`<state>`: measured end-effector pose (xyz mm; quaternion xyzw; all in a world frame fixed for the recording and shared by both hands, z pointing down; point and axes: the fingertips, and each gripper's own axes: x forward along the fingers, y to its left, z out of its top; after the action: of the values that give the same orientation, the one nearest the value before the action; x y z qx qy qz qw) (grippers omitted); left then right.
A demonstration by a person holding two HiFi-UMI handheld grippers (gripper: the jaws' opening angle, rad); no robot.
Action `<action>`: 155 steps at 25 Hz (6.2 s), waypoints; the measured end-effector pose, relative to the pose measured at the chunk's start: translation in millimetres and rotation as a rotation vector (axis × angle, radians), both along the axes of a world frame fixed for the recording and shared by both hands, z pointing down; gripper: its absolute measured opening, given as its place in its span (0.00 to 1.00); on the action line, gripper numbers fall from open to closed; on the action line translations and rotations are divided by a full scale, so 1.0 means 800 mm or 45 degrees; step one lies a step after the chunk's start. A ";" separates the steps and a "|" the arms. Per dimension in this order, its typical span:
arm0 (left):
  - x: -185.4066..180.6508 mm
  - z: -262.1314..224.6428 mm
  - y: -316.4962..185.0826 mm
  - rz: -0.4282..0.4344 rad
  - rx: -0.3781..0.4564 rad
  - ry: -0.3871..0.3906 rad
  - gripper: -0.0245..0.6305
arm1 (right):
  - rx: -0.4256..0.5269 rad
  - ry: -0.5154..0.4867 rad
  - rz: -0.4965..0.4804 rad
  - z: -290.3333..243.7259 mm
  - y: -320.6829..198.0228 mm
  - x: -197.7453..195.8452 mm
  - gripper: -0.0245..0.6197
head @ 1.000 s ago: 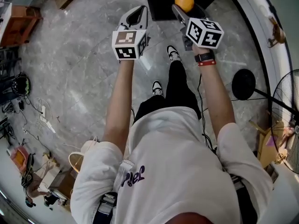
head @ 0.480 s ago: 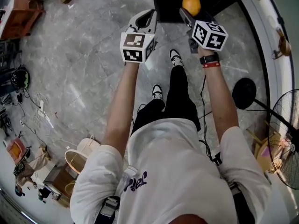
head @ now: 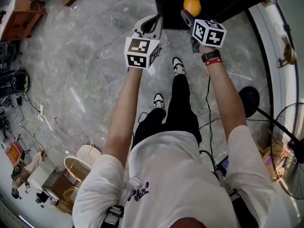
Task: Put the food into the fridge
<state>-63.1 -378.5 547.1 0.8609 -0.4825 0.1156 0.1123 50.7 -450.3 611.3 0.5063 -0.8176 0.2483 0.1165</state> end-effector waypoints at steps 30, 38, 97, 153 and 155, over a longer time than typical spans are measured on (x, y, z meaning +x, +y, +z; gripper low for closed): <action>-0.009 0.029 -0.103 -0.042 0.026 0.046 0.07 | -0.045 0.043 -0.081 0.069 -0.133 -0.034 0.56; 0.001 0.060 -0.116 -0.044 0.039 0.062 0.07 | -0.018 0.074 -0.096 0.089 -0.158 -0.026 0.56; -0.010 0.073 -0.130 -0.065 0.043 0.142 0.07 | -0.002 0.269 -0.114 0.132 -0.272 -0.013 0.72; -0.010 -0.197 0.165 -0.063 0.051 0.124 0.07 | 0.222 0.003 0.018 -0.241 0.205 0.042 0.36; -0.014 -0.205 0.177 -0.061 0.061 0.117 0.07 | 0.234 0.010 0.032 -0.251 0.221 0.042 0.35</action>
<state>-74.6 -236.6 383.4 0.8559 -0.5001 0.0614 0.1164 84.3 -273.5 410.2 0.5260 -0.8301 0.1716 0.0697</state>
